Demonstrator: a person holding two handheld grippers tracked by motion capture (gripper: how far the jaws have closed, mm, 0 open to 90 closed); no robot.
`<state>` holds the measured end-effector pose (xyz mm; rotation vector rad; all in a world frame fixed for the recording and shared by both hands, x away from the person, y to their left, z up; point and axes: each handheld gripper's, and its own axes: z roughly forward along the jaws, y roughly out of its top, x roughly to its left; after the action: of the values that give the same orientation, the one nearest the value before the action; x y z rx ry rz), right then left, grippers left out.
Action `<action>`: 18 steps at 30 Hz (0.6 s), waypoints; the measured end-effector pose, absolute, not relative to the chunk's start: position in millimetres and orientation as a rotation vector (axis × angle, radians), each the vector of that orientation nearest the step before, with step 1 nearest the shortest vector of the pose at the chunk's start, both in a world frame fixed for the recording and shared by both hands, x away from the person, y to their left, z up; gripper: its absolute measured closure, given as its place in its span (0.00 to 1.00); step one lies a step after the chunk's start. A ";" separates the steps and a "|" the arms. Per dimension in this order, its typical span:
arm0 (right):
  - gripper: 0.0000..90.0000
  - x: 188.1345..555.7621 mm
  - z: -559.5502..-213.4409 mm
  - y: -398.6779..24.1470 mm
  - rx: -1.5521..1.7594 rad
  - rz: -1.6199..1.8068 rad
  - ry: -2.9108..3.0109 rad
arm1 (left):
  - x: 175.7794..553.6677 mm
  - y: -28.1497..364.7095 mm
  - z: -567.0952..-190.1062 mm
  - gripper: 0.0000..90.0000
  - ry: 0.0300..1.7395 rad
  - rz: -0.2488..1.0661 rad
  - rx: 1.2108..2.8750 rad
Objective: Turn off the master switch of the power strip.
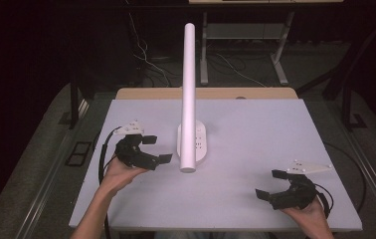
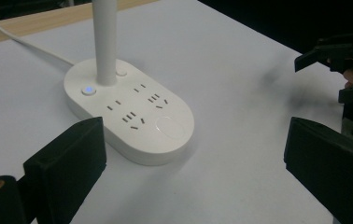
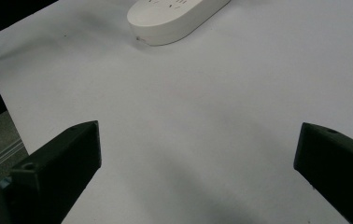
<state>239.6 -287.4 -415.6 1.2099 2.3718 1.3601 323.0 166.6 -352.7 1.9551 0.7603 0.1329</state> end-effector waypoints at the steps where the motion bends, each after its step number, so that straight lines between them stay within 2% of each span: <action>1: 0.00 239.6 -415.6 -287.4 1.210 1.360 2.372 | 324.3 166.5 -352.1 0.05 0.764 0.133 1.954; 18: 0.00 239.5 -416.0 -288.8 1.217 1.358 2.374 | 349.4 163.1 -346.9 0.06 0.785 0.160 1.988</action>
<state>239.5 -288.8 -416.0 1.2173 2.3743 1.3577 349.4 163.1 -346.9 1.9879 0.7853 0.1604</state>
